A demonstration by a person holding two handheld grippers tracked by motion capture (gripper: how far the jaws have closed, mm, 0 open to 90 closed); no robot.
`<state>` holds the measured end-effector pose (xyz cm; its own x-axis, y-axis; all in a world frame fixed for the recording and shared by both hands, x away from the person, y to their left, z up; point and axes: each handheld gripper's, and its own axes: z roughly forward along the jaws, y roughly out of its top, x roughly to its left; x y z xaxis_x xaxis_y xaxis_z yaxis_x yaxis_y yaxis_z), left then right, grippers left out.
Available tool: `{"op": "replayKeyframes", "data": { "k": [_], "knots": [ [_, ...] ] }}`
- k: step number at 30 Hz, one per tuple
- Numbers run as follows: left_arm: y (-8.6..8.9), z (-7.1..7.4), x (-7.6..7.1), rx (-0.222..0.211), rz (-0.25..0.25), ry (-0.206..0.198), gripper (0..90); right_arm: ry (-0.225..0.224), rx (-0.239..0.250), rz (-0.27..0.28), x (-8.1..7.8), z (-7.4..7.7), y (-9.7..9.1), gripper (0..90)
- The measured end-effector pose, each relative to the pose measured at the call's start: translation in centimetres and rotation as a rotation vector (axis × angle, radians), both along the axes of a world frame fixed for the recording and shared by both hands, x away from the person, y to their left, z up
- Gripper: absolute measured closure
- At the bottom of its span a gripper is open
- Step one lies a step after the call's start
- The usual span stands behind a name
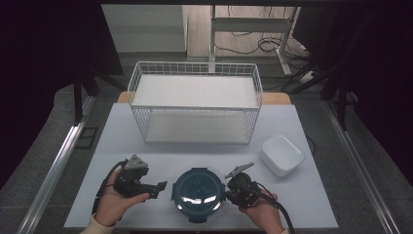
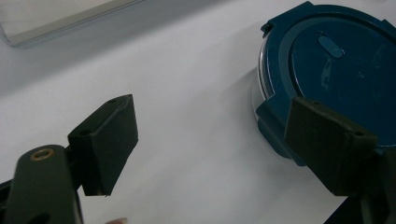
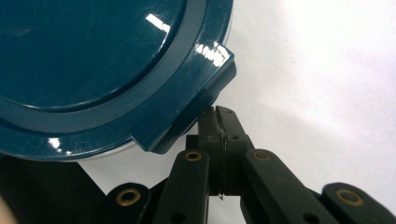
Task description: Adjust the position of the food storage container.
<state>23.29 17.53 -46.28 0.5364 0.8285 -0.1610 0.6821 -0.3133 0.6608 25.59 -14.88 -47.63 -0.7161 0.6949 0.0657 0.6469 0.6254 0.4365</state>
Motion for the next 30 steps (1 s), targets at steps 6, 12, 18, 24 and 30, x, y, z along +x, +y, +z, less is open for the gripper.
{"op": "replayKeyframes", "data": {
  "k": [6, 12, 18, 24, 30],
  "knots": [
    [-0.5, -0.1, -0.1, 0.007, -0.01, 0.001, 17.1, -0.012, 0.01, 0.005, 0.0, -0.1, 0.0, 89.4],
    [-0.2, -0.1, 0.0, 0.006, -0.002, -0.005, 17.1, -0.084, 0.042, -0.018, 0.0, 1.0, -1.8, 89.3],
    [-0.2, 0.0, -0.1, 0.001, 0.005, -0.012, 17.1, -0.141, 0.147, -0.089, -0.2, 2.0, -4.6, 73.6],
    [-0.4, -0.1, -0.1, 0.002, 0.005, -0.01, 17.0, -0.152, 0.265, -0.129, -0.5, 2.1, -6.1, 34.8],
    [-0.3, -0.1, -0.1, -0.01, 0.002, -0.01, 16.9, -0.115, 0.35, -0.151, -0.3, 2.0, -6.7, 24.3]
  ]
}}
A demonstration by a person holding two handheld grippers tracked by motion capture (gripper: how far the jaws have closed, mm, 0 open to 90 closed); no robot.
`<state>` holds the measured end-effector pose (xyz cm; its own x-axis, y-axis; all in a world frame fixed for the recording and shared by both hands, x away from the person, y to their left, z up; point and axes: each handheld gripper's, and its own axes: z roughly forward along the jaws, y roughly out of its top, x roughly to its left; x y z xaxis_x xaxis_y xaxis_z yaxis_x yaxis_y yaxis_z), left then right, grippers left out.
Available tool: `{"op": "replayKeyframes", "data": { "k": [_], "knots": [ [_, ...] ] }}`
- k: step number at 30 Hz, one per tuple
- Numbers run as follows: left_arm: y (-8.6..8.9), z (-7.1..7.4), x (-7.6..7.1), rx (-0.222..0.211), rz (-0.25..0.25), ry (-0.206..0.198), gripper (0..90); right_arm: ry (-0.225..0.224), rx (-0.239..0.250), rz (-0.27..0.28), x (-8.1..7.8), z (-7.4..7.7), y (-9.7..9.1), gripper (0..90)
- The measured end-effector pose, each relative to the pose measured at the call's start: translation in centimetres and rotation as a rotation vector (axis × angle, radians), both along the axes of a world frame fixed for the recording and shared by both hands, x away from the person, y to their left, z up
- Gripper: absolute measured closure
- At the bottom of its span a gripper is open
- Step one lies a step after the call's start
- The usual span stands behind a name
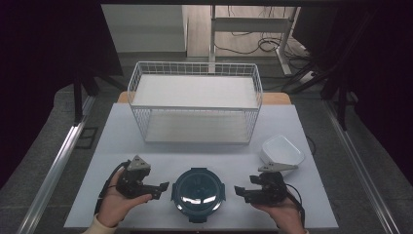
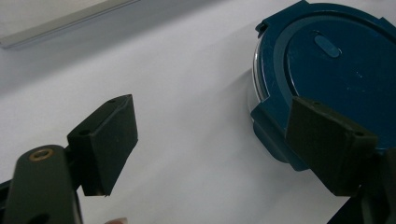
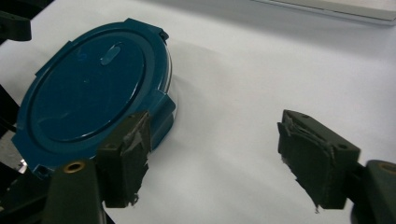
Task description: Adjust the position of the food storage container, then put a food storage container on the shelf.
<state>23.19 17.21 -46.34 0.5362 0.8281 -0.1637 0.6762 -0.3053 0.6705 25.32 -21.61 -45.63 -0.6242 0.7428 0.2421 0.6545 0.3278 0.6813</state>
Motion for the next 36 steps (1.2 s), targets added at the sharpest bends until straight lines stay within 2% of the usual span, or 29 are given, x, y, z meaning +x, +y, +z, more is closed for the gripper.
{"op": "replayKeyframes", "data": {
  "k": [21, 26, 28, 32, 36],
  "knots": [
    [0.1, 0.2, -0.2, -0.03, 0.019, -0.013, 17.9, 0.018, 0.008, 0.023, -0.3, -0.5, 1.1, 19.6],
    [-0.3, 0.3, -0.3, -0.057, 0.024, -0.009, 17.8, 0.028, 0.011, 0.038, -0.4, -0.8, 1.9, 18.6],
    [-0.4, 0.3, -0.3, -0.09, 0.019, 0.008, 17.9, 0.035, 0.027, 0.044, -0.5, -0.9, 2.1, 18.2],
    [-0.8, 0.1, -0.3, -0.123, -0.001, 0.03, 18.2, 0.041, 0.039, 0.049, -0.5, -0.9, 2.5, 17.8],
    [-1.1, -0.1, -0.3, -0.121, -0.001, 0.035, 18.5, 0.051, 0.029, 0.044, -0.6, -1.1, 2.8, 17.4]
  ]
}}
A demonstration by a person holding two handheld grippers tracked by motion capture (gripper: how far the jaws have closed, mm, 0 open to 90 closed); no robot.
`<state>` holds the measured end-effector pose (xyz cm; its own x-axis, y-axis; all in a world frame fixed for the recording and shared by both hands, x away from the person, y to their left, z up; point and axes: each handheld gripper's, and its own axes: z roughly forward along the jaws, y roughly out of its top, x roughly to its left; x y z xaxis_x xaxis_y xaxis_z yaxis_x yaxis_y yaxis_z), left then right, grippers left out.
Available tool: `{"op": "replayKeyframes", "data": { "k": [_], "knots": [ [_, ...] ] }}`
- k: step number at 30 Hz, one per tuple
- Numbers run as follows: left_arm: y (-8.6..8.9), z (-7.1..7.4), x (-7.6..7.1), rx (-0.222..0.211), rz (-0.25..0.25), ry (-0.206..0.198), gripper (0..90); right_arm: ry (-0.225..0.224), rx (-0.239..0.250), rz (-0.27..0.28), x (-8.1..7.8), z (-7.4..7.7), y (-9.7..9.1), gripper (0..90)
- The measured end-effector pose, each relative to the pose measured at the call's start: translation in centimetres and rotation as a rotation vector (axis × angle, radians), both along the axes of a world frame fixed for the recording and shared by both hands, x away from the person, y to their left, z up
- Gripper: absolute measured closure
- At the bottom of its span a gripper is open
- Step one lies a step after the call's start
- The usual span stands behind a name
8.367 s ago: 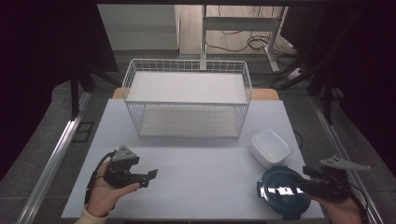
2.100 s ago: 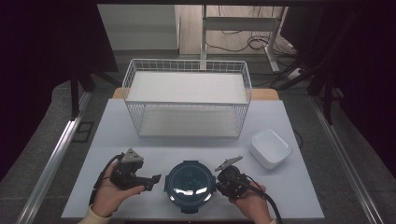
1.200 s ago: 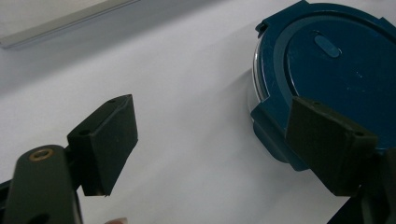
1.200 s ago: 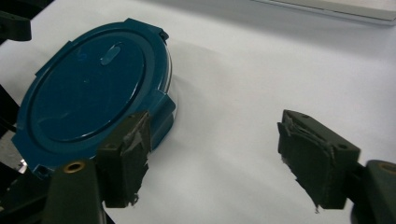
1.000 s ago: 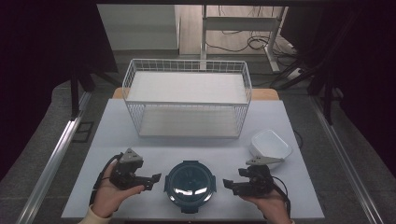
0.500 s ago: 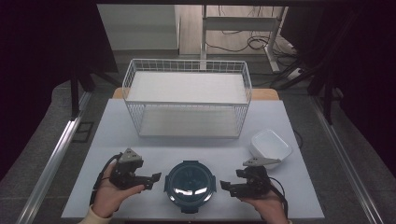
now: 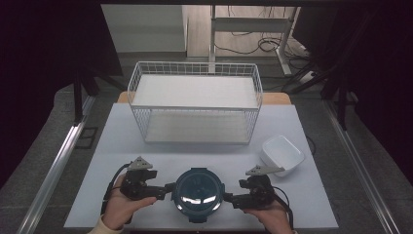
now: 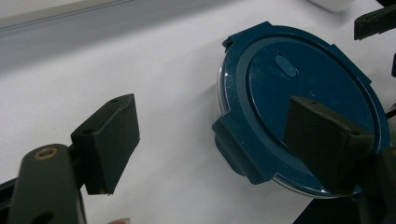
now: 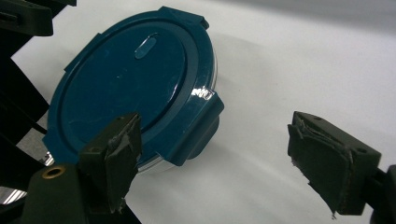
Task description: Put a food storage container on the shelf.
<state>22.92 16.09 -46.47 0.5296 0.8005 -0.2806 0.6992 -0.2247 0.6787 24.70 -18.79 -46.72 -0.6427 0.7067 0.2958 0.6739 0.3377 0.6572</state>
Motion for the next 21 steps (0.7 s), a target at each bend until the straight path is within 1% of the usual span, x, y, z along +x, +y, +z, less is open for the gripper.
{"op": "replayKeyframes", "data": {
  "k": [3, 7, 9, 10, 12, 13, 14, 15, 17, 18, 19, 20, 21],
  "knots": [
    [-0.1, -0.1, 0.0, -0.008, 0.0, 0.003, 18.3, 0.004, 0.004, 0.002, 0.0, -0.1, 0.2, 17.3],
    [0.0, -0.1, 0.1, -0.062, -0.007, 0.033, 15.0, 0.007, 0.021, 0.007, -0.1, 0.0, 0.5, 17.3],
    [-0.1, 0.0, 0.1, -0.077, -0.009, 0.04, 13.0, 0.007, 0.03, 0.011, -0.2, 0.1, 0.7, 17.3],
    [-0.1, 0.0, 0.1, -0.083, -0.01, 0.042, 11.9, 0.008, 0.042, 0.015, -0.3, 0.2, 0.9, 17.2],
    [-0.2, -0.1, 0.1, -0.101, -0.013, 0.051, 11.7, 0.011, 0.046, 0.016, -0.3, 0.2, 1.0, 17.1],
    [-0.3, -0.2, 0.2, -0.11, -0.019, 0.06, 11.6, 0.015, 0.05, 0.019, -0.2, 0.1, 1.1, 17.0],
    [-0.5, -0.5, 0.3, -0.125, -0.028, 0.076, 11.5, 0.026, 0.057, 0.022, -0.2, -0.1, 1.4, 16.7],
    [-0.5, -0.5, 0.3, -0.125, -0.028, 0.076, 11.5, 0.026, 0.057, 0.022, -0.2, -0.1, 1.4, 16.7],
    [-0.7, -0.9, 0.4, -0.139, -0.032, 0.092, 11.5, 0.042, 0.071, 0.025, -0.1, -0.3, 1.7, 16.3],
    [-0.8, -1.1, 0.5, -0.168, -0.028, 0.106, 11.9, 0.055, 0.073, 0.027, 0.0, -0.5, 2.0, 15.6],
    [-0.8, -1.1, 0.5, -0.168, -0.028, 0.106, 12.1, 0.055, 0.073, 0.027, 0.0, -0.5, 2.0, 15.6],
    [-0.7, -1.3, 0.6, -0.191, -0.03, 0.119, 12.2, 0.062, 0.064, 0.028, 0.0, -0.8, 2.2, 14.6],
    [-0.7, -1.4, 0.6, -0.191, -0.026, 0.124, 12.2, 0.068, 0.065, 0.026, 0.0, -0.9, 2.3, 13.7]
  ]
}}
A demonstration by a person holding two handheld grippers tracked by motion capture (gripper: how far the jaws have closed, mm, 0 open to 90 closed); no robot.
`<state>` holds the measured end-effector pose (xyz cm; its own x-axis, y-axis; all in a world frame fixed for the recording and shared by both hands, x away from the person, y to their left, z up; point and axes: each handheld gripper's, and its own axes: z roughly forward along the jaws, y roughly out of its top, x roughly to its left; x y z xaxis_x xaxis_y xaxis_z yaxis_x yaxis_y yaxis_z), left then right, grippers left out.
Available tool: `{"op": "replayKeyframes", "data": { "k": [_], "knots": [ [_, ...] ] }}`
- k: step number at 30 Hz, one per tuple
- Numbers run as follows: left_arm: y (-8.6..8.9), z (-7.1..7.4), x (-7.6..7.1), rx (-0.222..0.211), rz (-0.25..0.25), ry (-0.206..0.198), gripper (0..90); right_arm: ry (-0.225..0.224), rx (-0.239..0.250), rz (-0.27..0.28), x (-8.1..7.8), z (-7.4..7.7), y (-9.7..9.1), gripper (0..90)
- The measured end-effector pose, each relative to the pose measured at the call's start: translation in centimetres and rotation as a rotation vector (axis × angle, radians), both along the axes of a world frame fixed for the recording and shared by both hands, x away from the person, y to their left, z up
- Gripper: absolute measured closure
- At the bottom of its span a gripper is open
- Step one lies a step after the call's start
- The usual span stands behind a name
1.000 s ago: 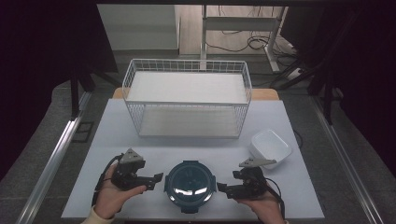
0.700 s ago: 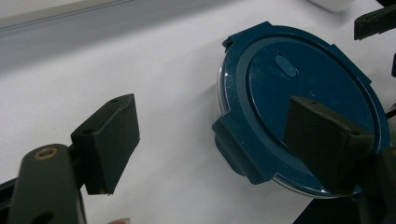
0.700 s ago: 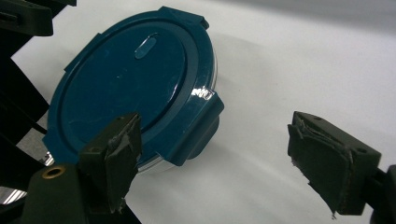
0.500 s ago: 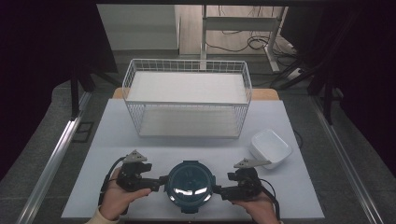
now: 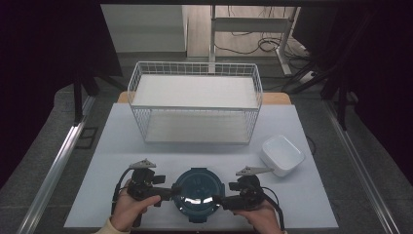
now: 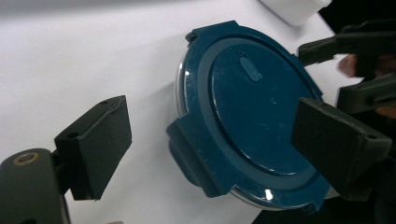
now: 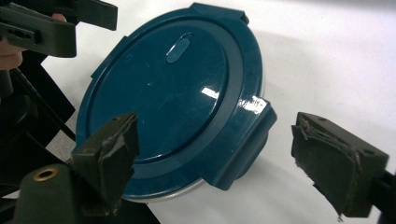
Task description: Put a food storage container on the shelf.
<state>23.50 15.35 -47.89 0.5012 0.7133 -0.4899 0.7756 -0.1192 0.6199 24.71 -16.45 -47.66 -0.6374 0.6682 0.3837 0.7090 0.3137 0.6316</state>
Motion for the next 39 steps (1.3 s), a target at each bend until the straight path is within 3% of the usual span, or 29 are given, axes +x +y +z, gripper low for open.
{"op": "replayKeyframes", "data": {
  "k": [6, 13, 17, 21, 23, 30, 31, 39],
  "knots": [
    [-0.1, -0.7, 0.3, -0.007, -0.002, 0.032, 12.3, 0.026, -0.001, -0.012, 0.2, -0.5, 0.3, 11.1],
    [0.0, -2.0, 0.8, -0.057, -0.008, 0.099, 12.6, 0.104, 0.09, -0.02, 0.6, -1.2, 0.1, 9.3],
    [-0.2, -2.4, 0.9, -0.088, -0.008, 0.121, 12.8, 0.132, 0.1, -0.032, 0.9, -1.7, 0.2, 9.1],
    [-0.4, -2.9, 1.0, -0.092, -0.013, 0.136, 12.9, 0.163, 0.114, -0.039, 1.0, -2.2, 0.6, 8.9],
    [-0.5, -3.2, 1.1, -0.117, -0.023, 0.164, 12.9, 0.184, 0.122, -0.045, 1.1, -2.4, 1.0, 8.9],
    [-0.8, -3.9, 1.1, -0.136, -0.04, 0.207, 14.0, 0.234, 0.155, -0.056, 1.2, -2.8, 1.1, 9.1],
    [-0.9, -4.2, 1.0, -0.156, -0.04, 0.225, 14.1, 0.243, 0.162, -0.06, 1.3, -2.9, 1.1, 9.4],
    [-0.9, -4.5, 0.8, -0.214, -0.042, 0.266, 22.8, 0.287, 0.166, -0.067, 1.2, -3.3, 1.2, 14.2]
  ]
}}
